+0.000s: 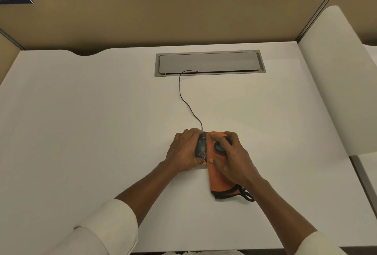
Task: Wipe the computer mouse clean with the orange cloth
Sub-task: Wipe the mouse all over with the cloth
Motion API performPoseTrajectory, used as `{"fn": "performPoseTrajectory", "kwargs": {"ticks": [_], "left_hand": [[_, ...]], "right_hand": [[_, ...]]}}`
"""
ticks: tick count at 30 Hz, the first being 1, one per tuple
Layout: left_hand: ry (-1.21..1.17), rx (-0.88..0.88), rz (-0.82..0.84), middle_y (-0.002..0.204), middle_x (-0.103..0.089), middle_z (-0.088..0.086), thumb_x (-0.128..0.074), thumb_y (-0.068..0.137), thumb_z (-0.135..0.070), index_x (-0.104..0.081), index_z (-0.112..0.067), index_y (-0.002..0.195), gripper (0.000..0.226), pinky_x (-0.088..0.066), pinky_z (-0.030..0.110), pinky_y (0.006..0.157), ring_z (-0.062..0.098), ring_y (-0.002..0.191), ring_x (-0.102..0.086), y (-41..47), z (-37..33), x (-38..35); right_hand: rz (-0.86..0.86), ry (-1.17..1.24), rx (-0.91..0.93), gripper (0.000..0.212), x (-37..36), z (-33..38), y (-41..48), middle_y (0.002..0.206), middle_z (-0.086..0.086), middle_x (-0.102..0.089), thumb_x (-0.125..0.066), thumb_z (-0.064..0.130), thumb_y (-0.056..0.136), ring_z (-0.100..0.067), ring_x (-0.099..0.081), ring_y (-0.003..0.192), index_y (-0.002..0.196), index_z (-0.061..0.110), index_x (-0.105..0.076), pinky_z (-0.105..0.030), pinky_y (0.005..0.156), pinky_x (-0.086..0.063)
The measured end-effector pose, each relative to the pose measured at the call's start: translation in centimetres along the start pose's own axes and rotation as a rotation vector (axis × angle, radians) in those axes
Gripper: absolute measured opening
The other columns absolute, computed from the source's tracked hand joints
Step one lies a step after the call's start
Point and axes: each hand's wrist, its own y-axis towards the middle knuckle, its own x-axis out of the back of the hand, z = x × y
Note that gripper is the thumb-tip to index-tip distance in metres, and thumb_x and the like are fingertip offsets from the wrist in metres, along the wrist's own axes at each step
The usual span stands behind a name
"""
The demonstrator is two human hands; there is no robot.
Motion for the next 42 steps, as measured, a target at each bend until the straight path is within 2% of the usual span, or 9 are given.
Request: {"fn": "performPoseTrajectory", "kwargs": {"ticks": [4,10,15,21,26,30,36,39,42], "left_hand": [[-0.030,0.033,-0.015,0.138,-0.059,0.000,-0.071,0.067,-0.067,-0.049,-0.025,0.142,0.089,-0.041,0.039,0.107,0.024,0.123,-0.056,-0.3,-0.2,-0.2],[-0.025,0.038,-0.012,0.139,-0.058,0.000,-0.081,0.071,-0.059,-0.048,-0.025,0.143,0.086,-0.041,0.038,0.106,0.023,0.124,-0.056,-0.1,0.0,-0.4],[-0.031,0.025,-0.037,0.137,-0.059,0.002,-0.087,0.072,-0.053,-0.049,-0.023,0.142,0.084,-0.044,0.040,0.105,0.026,0.123,-0.057,-0.1,0.1,-0.6],[0.028,0.019,-0.057,0.133,-0.061,-0.002,-0.087,0.068,-0.056,-0.047,-0.027,0.140,0.087,-0.047,0.035,0.099,0.022,0.118,-0.059,0.0,0.1,-0.7],[0.041,0.053,-0.053,0.124,-0.063,-0.007,-0.084,0.062,-0.061,-0.046,-0.031,0.132,0.085,-0.050,0.032,0.088,0.020,0.109,-0.061,0.2,-0.1,-0.6],[0.057,0.067,-0.053,0.120,-0.063,-0.010,-0.089,0.057,-0.057,-0.047,-0.033,0.129,0.086,-0.046,0.028,0.083,0.017,0.104,-0.061,0.3,-0.1,-0.6],[0.038,0.040,-0.080,0.122,-0.064,-0.008,-0.091,0.062,-0.042,-0.046,-0.034,0.129,0.081,-0.041,0.026,0.086,0.019,0.108,-0.063,0.1,-0.1,-0.6],[0.033,0.053,-0.066,0.126,-0.063,-0.004,-0.091,0.063,-0.042,-0.050,-0.028,0.133,0.082,-0.047,0.031,0.092,0.021,0.112,-0.062,0.1,0.0,-0.7],[0.057,0.056,-0.068,0.123,-0.064,-0.005,-0.092,0.060,-0.041,-0.051,-0.026,0.131,0.083,-0.049,0.032,0.088,0.021,0.108,-0.062,0.2,0.1,-0.7]], "right_hand": [[0.039,-0.066,-0.029,0.073,0.4,0.4,1.5,0.154,-0.004,-0.036,-0.077,0.031,0.092,-0.032,-0.064,0.121,0.156,0.030,-0.042,-0.040,0.101,-0.059],[0.081,-0.084,-0.069,0.066,0.9,0.6,2.2,0.155,-0.006,-0.036,-0.072,0.032,0.096,-0.033,-0.064,0.122,0.155,0.027,-0.045,-0.036,0.103,-0.055],[0.046,-0.143,0.003,0.052,0.4,2.4,0.1,0.149,-0.010,-0.040,-0.065,0.027,0.097,-0.032,-0.066,0.110,0.148,0.022,-0.055,-0.034,0.092,-0.059],[-0.004,-0.203,0.001,0.031,0.3,4.1,1.0,0.139,-0.011,-0.046,-0.057,0.027,0.103,-0.033,-0.061,0.107,0.130,0.014,-0.064,-0.042,0.078,-0.060],[0.046,-0.301,-0.027,0.029,0.9,4.6,3.8,0.132,-0.012,-0.047,-0.058,0.029,0.103,-0.030,-0.058,0.106,0.127,0.012,-0.065,-0.040,0.081,-0.059],[0.113,-0.418,-0.062,0.030,0.4,5.8,4.0,0.130,-0.013,-0.043,-0.064,0.022,0.097,-0.032,-0.053,0.104,0.124,0.008,-0.060,-0.036,0.071,-0.054],[0.168,-0.514,-0.077,0.056,-1.8,6.8,1.5,0.143,-0.016,-0.037,-0.056,-0.003,0.087,-0.033,-0.046,0.117,0.142,0.008,-0.050,-0.028,0.062,-0.041],[0.140,-0.520,-0.087,0.051,-1.7,6.8,2.2,0.139,-0.015,-0.041,-0.059,-0.001,0.088,-0.033,-0.047,0.114,0.138,0.007,-0.053,-0.029,0.061,-0.039],[0.149,-0.555,-0.073,0.039,-1.2,7.1,4.0,0.133,-0.012,-0.043,-0.059,0.008,0.091,-0.029,-0.048,0.111,0.130,0.009,-0.058,-0.027,0.061,-0.040]]}}
